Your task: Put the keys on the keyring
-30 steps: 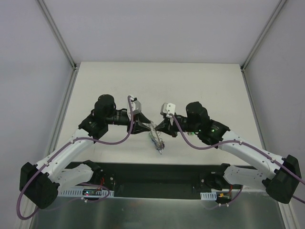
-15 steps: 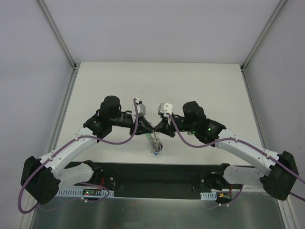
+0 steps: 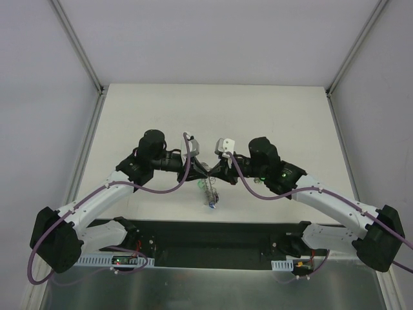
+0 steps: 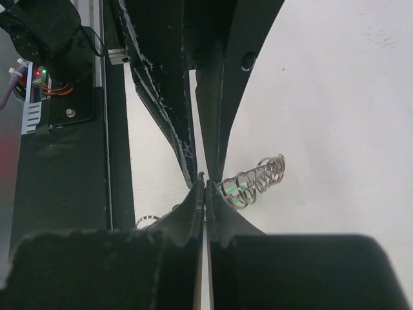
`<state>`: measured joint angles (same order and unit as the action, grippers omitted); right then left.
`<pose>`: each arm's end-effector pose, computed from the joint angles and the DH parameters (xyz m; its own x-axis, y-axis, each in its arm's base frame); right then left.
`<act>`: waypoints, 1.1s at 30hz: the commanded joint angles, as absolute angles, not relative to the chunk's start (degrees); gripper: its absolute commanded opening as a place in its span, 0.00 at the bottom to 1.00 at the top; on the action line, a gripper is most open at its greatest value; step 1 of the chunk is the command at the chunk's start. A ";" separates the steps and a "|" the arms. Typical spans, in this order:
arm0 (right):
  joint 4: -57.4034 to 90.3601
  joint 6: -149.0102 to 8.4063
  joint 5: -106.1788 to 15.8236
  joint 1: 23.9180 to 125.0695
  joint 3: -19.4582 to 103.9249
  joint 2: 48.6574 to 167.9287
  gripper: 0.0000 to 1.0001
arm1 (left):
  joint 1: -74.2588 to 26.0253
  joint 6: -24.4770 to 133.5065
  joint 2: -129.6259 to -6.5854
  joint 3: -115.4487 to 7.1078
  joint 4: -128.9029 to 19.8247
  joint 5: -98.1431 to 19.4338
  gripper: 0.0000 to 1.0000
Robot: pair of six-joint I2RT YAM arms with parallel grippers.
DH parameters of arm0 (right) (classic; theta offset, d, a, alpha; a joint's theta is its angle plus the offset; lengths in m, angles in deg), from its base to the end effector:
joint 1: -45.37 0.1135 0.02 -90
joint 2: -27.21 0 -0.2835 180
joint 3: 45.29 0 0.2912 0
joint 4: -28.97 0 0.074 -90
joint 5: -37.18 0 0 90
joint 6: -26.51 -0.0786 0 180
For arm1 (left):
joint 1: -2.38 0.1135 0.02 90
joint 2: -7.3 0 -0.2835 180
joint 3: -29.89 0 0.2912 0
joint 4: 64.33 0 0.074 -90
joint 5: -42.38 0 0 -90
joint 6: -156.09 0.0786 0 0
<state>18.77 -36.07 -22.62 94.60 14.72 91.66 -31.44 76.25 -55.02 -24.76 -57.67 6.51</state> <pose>0.1825 0.2722 0.3109 0.3013 -0.2601 -0.9174 -0.9391 0.0857 -0.3327 0.2082 -0.2161 0.2960 -0.0298 0.1444 -0.9891 0.9993 0.0247 -0.0265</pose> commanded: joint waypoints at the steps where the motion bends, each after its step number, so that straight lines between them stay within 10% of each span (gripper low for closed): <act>1: 26.65 -37.56 -22.06 94.59 14.94 88.56 0.01 | -32.16 78.14 -55.71 -23.84 -58.85 5.38 0.12; 11: 28.68 -41.95 -25.31 94.15 13.01 86.72 0.01 | -32.25 80.33 -54.14 -23.14 -58.06 1.78 0.00; 18: 28.68 -44.15 -29.08 92.83 10.81 83.64 0.28 | -32.25 81.56 -51.77 -22.26 -57.97 -0.86 0.00; 33: 32.88 -47.40 -22.23 90.89 7.38 87.67 0.24 | -32.33 81.48 -49.65 -21.55 -58.59 -1.91 0.00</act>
